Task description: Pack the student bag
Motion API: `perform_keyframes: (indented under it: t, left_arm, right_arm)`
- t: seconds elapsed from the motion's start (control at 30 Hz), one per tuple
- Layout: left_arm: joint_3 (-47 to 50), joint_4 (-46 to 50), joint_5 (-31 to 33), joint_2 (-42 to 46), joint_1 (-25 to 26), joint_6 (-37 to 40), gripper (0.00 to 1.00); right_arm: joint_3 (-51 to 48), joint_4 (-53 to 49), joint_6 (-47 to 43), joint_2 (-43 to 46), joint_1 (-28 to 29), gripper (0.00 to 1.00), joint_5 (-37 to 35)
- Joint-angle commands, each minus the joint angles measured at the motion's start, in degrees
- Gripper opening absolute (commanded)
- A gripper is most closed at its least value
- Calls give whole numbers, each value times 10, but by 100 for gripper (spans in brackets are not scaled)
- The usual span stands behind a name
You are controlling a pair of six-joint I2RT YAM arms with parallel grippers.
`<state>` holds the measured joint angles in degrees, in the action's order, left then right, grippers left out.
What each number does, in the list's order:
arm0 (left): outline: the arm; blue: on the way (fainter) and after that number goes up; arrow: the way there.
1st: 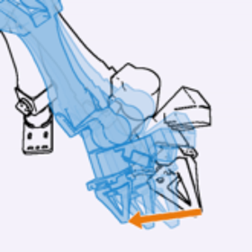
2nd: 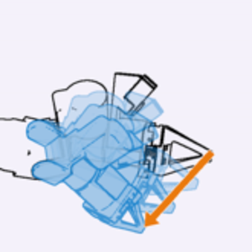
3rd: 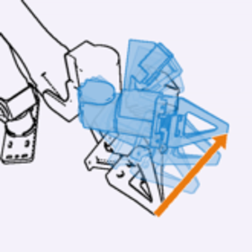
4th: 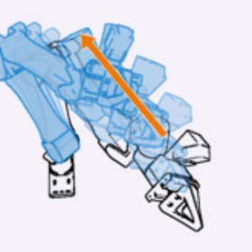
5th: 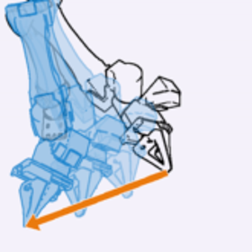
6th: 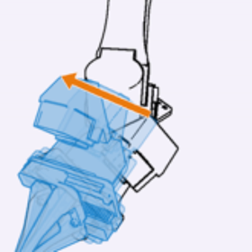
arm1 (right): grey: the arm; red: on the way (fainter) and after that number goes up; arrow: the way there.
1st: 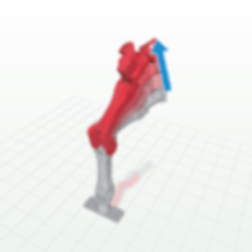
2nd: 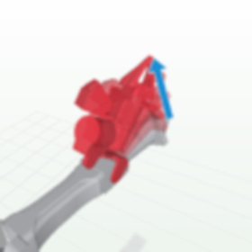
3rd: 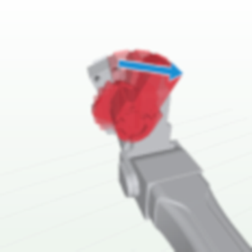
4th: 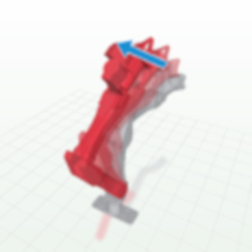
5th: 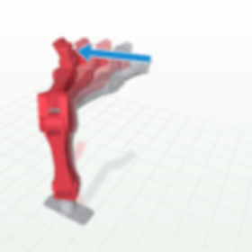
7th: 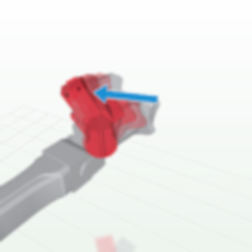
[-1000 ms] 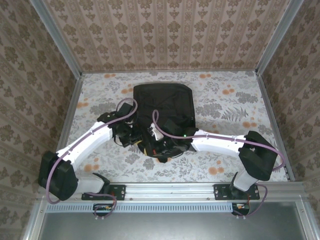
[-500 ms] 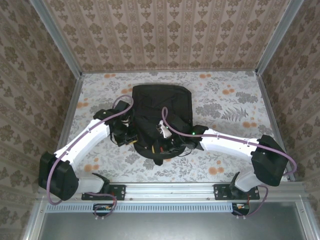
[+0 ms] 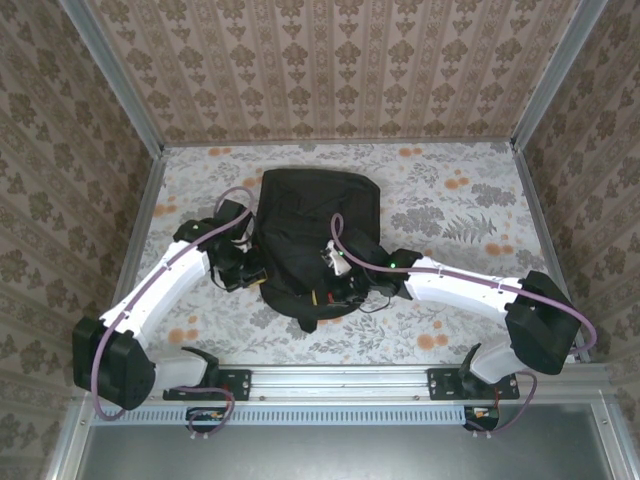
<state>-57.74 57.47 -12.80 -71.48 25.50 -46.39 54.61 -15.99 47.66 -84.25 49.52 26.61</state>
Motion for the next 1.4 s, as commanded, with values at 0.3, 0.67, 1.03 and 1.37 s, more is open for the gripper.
perform_keyframes:
  t: [0.3,0.67,1.03,1.37]
  left_arm:
    - [11,42,71,18,-19,50,0]
    - [0,39,77,8,-40,76,0]
    - [-112,0,128,-102,-33,129,0]
    - [-199,5,130,-148,-53,130,40]
  right_arm:
    - [-6,-122,-67,55,-38,0,14]
    - [26,-259,-184,68,-117,0,-3]
    - [42,-245,-179,90,-102,0,23]
    - [42,-108,-60,56,-16,0,20]
